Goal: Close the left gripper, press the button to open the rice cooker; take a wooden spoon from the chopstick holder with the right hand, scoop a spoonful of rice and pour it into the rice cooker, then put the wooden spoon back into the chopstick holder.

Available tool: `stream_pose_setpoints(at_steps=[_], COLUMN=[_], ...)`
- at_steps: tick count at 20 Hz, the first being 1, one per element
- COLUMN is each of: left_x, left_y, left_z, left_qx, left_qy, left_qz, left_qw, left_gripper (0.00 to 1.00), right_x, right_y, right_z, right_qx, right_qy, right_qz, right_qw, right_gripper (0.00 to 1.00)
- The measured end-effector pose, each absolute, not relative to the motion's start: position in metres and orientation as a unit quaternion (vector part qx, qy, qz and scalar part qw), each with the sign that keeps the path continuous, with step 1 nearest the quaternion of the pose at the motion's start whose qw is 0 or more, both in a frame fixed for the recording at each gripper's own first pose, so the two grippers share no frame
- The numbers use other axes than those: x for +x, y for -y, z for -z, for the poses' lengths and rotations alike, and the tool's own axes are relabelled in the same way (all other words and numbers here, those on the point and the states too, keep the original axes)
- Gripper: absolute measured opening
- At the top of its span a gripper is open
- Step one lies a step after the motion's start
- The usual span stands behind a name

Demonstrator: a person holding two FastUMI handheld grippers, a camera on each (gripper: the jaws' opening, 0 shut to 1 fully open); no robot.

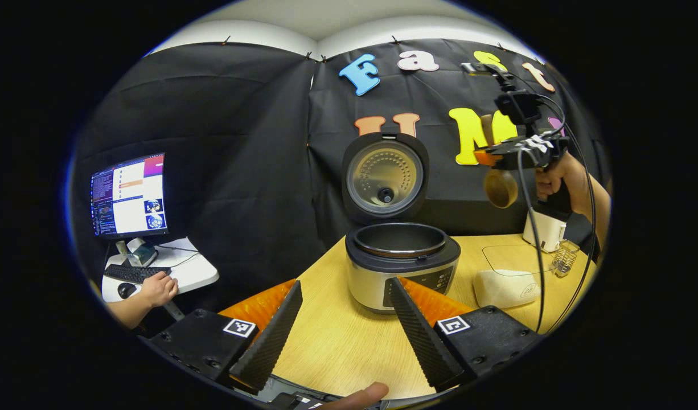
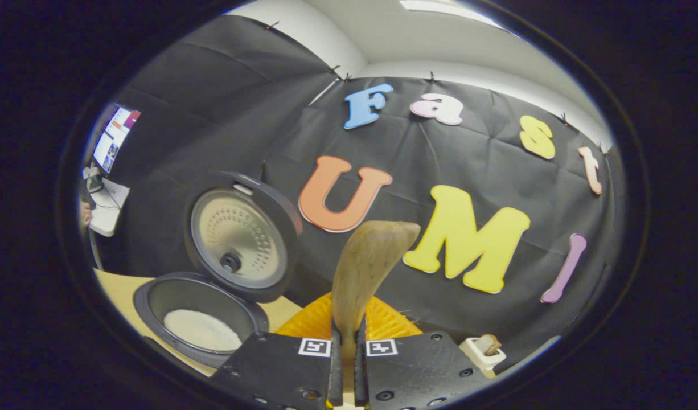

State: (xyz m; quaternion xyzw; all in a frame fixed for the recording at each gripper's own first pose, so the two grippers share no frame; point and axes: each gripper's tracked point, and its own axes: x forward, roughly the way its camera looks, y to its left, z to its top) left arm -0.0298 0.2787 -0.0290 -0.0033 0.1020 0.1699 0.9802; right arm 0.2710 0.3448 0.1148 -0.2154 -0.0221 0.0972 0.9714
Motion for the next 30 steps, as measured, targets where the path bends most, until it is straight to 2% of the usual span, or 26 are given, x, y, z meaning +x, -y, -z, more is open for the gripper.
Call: stream_pose_setpoints(at_steps=[8, 16, 22, 23, 24, 29, 30], left_x=[-0.021, -0.016, -0.012, -0.013, -0.013, -0.011, -0.011], left_y=[-0.230, -0.213, -0.207, -0.207, -0.207, -0.203, -0.203], left_z=[0.013, 0.009, 0.015, 0.013, 0.012, 0.014, 0.014], left_qx=[0.026, 0.047, 0.047, 0.049, 0.051, 0.047, 0.048], left_qy=[-0.084, -0.079, -0.089, -0.088, -0.087, -0.089, -0.089], left_qz=[-0.124, -0.121, -0.116, -0.117, -0.117, -0.109, -0.110], left_qw=[0.988, 0.988, 0.988, 0.988, 0.988, 0.989, 0.989], left_gripper=[0.99, 0.99, 0.99, 0.96, 0.99, 0.99, 0.99], right_x=[0.262, 0.269, 0.273, 0.273, 0.275, 0.279, 0.280], right_y=[-0.174, -0.041, -0.003, 0.000, 0.002, 0.014, 0.014], right_z=[-0.115, -0.060, -0.008, -0.001, 0.003, 0.022, 0.024], right_qx=[-0.200, -0.185, -0.173, -0.167, -0.163, -0.160, -0.154], right_qy=[0.003, -0.045, -0.093, -0.100, -0.103, -0.120, -0.121], right_qz=[0.002, 0.079, 0.095, 0.095, 0.096, 0.106, 0.104], right_qw=[0.980, 0.979, 0.976, 0.976, 0.977, 0.974, 0.975], right_gripper=[0.08, 0.08, 0.11, 0.08, 0.08, 0.08, 0.12])
